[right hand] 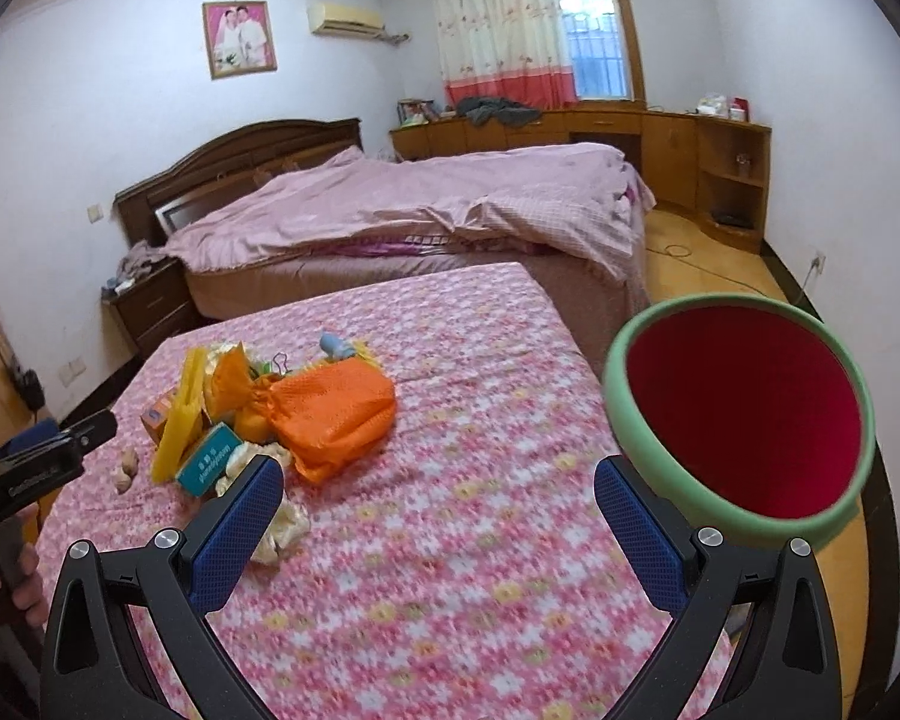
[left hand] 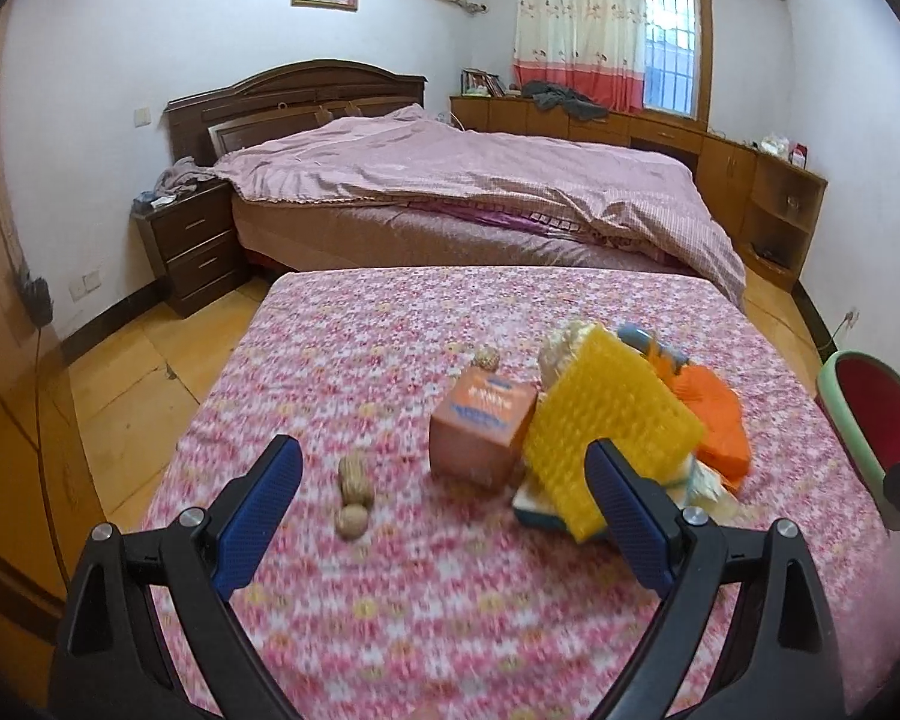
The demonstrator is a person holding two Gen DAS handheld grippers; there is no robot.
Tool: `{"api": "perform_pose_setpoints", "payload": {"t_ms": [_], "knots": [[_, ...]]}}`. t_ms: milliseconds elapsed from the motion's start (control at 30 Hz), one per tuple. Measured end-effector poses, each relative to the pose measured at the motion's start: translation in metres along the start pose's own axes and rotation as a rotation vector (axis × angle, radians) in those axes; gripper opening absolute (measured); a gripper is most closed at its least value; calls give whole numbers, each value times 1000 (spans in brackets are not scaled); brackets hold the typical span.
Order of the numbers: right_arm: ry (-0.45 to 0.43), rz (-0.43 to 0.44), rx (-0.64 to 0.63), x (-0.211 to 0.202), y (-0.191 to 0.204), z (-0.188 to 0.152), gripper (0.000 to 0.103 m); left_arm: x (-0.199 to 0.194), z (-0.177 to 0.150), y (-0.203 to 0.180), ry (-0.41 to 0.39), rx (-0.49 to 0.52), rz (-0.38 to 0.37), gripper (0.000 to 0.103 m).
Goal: Collect trash
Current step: 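Grasp the orange cardboard box with the left tool while the right grasps the mesh bag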
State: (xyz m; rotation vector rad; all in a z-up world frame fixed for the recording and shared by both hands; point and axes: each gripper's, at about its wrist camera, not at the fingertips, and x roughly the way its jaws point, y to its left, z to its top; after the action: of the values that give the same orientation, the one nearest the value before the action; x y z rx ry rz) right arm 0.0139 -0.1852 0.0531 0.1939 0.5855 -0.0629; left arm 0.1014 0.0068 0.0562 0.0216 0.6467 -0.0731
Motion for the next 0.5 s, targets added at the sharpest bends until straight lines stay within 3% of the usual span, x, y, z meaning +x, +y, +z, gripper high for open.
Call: {"api": "perform_pose_setpoints", "payload": {"t_ms": [233,400,500], "knots": [[70,-8,-2,31,16,15,103,39,9,9,57,10,-42,95],[154,-13,-25,56,30,18,103,66,8,15,109,8,-73,79],[214,10,4,73,33,18,103,74,9,14,129,19,-119,78]]}}
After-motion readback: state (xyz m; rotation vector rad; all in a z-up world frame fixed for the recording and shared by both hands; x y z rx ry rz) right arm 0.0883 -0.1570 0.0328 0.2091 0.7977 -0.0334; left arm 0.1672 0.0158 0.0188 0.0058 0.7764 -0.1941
